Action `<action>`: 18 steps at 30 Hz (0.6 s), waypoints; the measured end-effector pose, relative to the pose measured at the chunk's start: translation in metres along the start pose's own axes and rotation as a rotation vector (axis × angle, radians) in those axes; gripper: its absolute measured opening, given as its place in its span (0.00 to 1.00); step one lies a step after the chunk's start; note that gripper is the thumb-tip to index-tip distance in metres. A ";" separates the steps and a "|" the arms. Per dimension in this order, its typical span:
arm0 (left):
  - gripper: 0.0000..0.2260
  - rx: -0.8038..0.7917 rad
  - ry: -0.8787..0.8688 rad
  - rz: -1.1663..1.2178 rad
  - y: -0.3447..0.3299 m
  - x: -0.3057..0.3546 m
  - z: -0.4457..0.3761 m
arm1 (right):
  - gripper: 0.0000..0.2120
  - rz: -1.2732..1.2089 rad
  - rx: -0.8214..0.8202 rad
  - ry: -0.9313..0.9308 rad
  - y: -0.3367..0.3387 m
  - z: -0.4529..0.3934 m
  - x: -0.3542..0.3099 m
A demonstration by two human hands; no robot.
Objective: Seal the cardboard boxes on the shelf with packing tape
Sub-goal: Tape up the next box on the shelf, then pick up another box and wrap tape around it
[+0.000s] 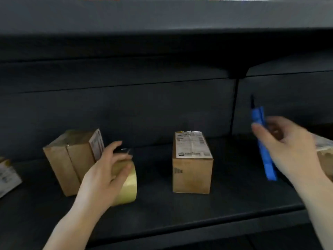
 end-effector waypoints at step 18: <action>0.21 -0.598 -0.011 -0.859 -0.086 0.029 -0.038 | 0.28 0.641 -0.787 -0.056 -0.075 -0.013 0.097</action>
Point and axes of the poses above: each hand's wrist, its own z-axis away from the middle knuckle, its own y-axis out of the back of the hand, x = y × z, the point moved 4 cm from there along -z, towards the middle knuckle, and after that the axes turned 2 degrees about -y, right-handed, at the moved point
